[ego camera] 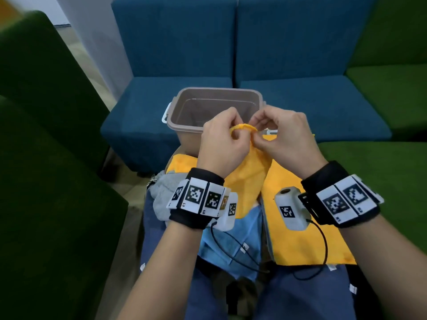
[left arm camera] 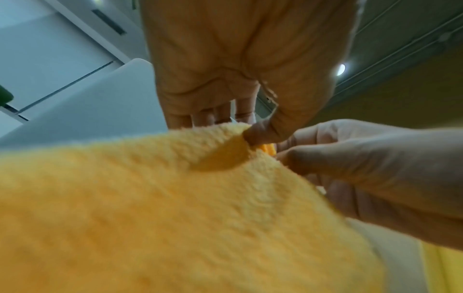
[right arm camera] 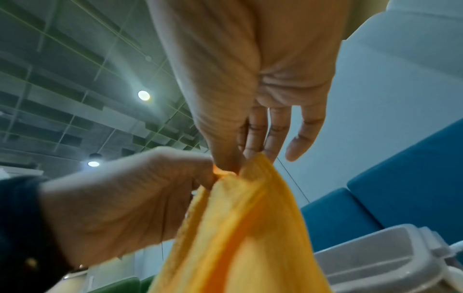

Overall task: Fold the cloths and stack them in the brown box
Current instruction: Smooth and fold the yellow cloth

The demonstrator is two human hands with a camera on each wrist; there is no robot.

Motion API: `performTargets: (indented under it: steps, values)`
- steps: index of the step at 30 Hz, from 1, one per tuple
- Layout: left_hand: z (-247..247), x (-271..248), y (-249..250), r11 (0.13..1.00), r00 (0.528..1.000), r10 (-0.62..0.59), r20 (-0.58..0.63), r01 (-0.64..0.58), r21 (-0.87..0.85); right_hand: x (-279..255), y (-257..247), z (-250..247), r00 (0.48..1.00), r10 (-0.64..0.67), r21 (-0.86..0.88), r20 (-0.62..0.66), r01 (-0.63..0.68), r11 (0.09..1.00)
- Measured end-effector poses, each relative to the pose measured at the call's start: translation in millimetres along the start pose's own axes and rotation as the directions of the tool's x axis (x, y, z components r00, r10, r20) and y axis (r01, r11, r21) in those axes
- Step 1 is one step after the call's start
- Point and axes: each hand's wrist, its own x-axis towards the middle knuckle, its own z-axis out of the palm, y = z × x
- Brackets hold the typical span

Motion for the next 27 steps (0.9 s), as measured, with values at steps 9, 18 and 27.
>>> performTargets:
  steps: [9,18,27]
  values:
    - [-6.3,-5.3,-4.1,0.985,0.985,-0.156,-0.076,0.15,-0.083,-20.7,45.5,25.1,0.989,0.138,0.002,0.056,-0.138,0.99]
    - [-54.5,4.7,-33.4,0.979,0.978,-0.159,-0.136,0.175,0.107,2.9,45.4,-21.5,0.973,0.059,-0.076,-0.225,-0.078,0.994]
    - [-84.8,29.1,-65.6,0.936,0.938,-0.238,-0.253,0.291,0.197,12.2,75.1,-48.1,0.859,0.262,-0.311,0.439,-0.129,0.942]
